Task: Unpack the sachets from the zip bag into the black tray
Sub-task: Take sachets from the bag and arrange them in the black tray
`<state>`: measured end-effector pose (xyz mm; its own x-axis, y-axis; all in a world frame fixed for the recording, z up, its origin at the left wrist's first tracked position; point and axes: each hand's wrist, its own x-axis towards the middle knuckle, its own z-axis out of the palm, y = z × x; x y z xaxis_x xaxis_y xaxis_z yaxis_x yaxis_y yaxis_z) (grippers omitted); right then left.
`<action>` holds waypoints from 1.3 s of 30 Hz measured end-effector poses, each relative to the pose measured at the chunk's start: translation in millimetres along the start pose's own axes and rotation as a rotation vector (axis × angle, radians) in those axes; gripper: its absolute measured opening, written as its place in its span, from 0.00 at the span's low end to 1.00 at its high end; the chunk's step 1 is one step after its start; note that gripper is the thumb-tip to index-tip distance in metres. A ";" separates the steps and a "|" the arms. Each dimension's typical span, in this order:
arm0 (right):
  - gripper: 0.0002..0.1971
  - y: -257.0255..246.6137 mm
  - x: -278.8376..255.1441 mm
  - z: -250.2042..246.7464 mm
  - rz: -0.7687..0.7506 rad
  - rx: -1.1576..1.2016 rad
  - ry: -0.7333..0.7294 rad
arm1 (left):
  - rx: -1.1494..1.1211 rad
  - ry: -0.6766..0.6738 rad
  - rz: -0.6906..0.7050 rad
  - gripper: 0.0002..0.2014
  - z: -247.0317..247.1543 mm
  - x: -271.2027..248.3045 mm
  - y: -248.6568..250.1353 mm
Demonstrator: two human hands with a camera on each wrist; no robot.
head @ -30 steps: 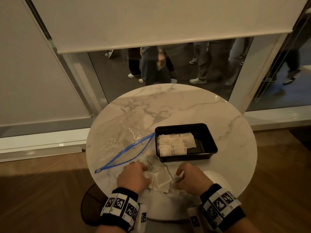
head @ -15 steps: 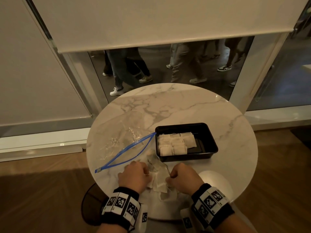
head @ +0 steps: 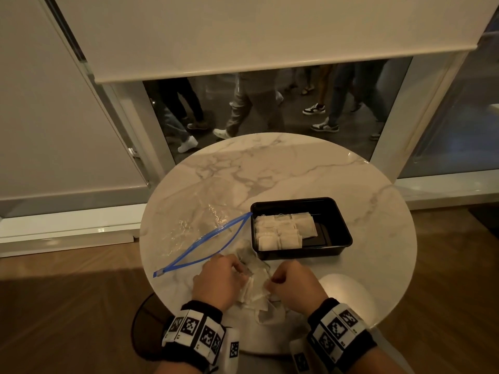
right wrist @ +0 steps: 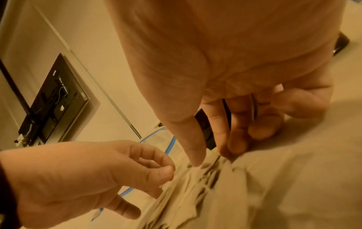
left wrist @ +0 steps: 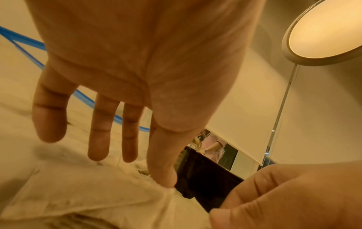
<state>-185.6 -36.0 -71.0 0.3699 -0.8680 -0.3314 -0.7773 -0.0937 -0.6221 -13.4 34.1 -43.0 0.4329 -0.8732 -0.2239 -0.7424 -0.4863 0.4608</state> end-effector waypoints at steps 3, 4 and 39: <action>0.10 -2.0 2.8 6.4 -0.009 0.003 -0.019 | -0.020 -0.062 0.017 0.13 2.7 -1.0 -3.0; 0.09 -3.1 2.9 6.6 -0.022 0.017 -0.017 | -0.017 -0.074 0.028 0.16 3.6 -1.1 -3.4; 0.05 -28.7 -36.2 -80.8 -0.604 0.012 0.160 | -0.681 0.031 0.357 0.16 -27.5 -23.9 41.4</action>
<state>-217.8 -41.3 16.2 0.6613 -0.7254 0.1911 -0.4483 -0.5864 -0.6746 -40.4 35.8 5.0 0.2479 -0.9671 0.0575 -0.3657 -0.0385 0.9299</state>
